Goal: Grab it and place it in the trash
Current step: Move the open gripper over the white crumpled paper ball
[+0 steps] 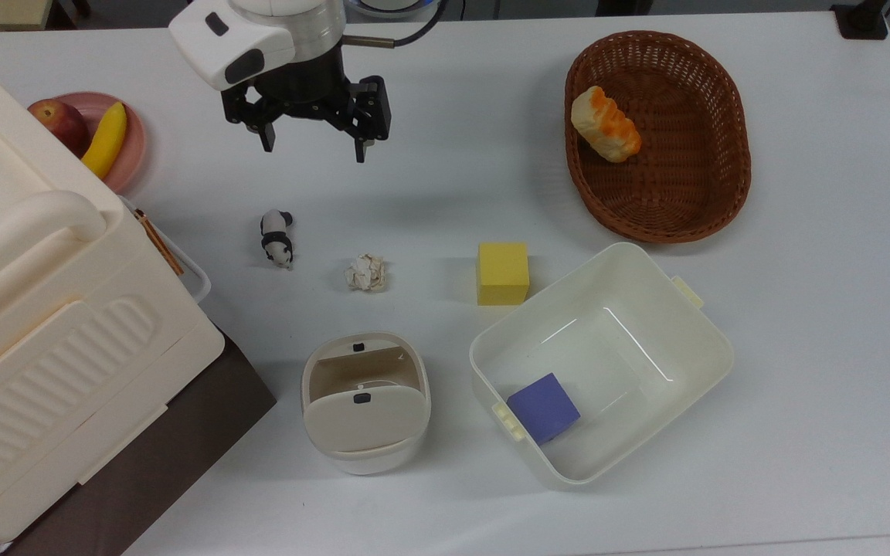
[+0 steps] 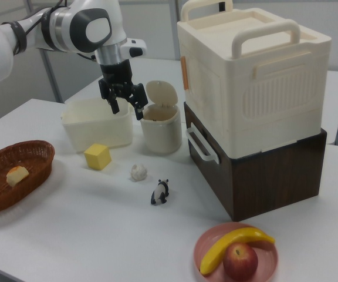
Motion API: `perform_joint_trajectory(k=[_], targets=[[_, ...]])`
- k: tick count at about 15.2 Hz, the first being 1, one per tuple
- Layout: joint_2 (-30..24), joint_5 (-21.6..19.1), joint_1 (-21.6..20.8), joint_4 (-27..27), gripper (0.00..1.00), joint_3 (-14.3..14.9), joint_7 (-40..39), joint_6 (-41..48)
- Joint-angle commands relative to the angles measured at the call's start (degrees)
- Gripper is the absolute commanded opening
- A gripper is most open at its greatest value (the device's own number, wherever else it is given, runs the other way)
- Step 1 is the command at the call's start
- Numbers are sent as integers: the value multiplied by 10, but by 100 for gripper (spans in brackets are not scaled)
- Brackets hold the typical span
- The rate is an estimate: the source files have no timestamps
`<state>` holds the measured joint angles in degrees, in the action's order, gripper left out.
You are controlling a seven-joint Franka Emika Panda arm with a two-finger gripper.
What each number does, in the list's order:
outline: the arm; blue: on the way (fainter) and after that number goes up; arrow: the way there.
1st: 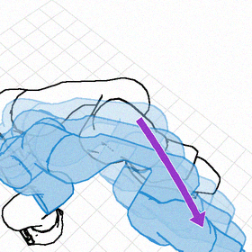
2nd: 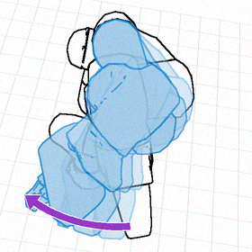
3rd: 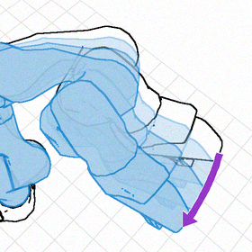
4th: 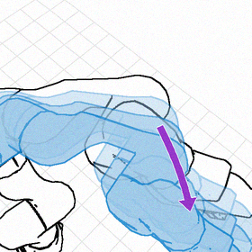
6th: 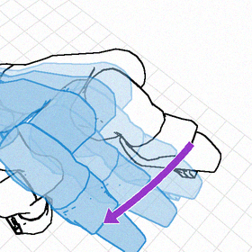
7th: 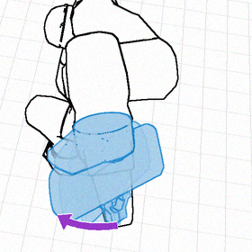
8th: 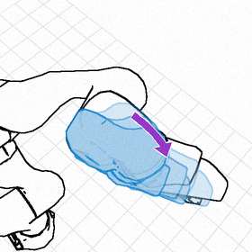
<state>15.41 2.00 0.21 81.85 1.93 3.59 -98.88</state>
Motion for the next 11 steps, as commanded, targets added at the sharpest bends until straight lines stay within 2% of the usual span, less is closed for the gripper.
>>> perform_joint_trajectory(k=[1, 8, 11], targets=[[-18, -23, 7, 12, 100, 10, -11, 14], [-26, -21, 52, 12, 100, 13, -13, 18], [-26, -21, 54, 13, 100, 12, -13, 16]])
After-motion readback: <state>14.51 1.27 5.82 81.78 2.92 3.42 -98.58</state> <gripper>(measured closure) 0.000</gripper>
